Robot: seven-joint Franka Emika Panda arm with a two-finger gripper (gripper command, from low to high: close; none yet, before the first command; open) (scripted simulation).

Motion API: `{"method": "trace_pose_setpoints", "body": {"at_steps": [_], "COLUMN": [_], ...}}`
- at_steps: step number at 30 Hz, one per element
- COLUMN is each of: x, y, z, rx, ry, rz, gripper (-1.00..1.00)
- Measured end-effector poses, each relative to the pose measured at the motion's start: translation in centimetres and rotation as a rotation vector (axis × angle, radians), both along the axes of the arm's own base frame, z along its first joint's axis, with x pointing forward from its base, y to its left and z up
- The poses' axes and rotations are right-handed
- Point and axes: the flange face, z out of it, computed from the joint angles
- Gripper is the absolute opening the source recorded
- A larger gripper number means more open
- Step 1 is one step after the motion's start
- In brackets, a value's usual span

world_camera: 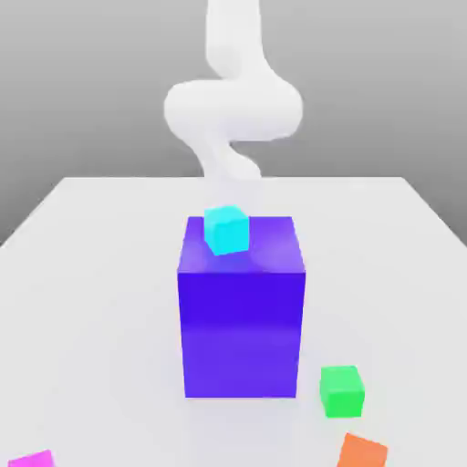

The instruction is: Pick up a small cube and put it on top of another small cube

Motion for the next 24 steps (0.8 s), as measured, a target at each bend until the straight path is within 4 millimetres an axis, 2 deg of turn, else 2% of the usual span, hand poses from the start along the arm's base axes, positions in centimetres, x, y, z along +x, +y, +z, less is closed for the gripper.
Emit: {"method": "trace_pose_setpoints", "body": {"at_steps": [6,12,18,24], "x": [7.1,12.4,15.8,17.3], "y": [-3.6,-6.9,-10.4,-13.8], "z": [-7.3,-15.7,-24.8,-33.9], "rx": [0.033,0.049,0.041,0.005], "ry": [0.145,0.272,0.388,0.498], "rz": [0.087,0.151,0.196,0.234], "gripper": [0.0,0.0,0.0,0.0]}}
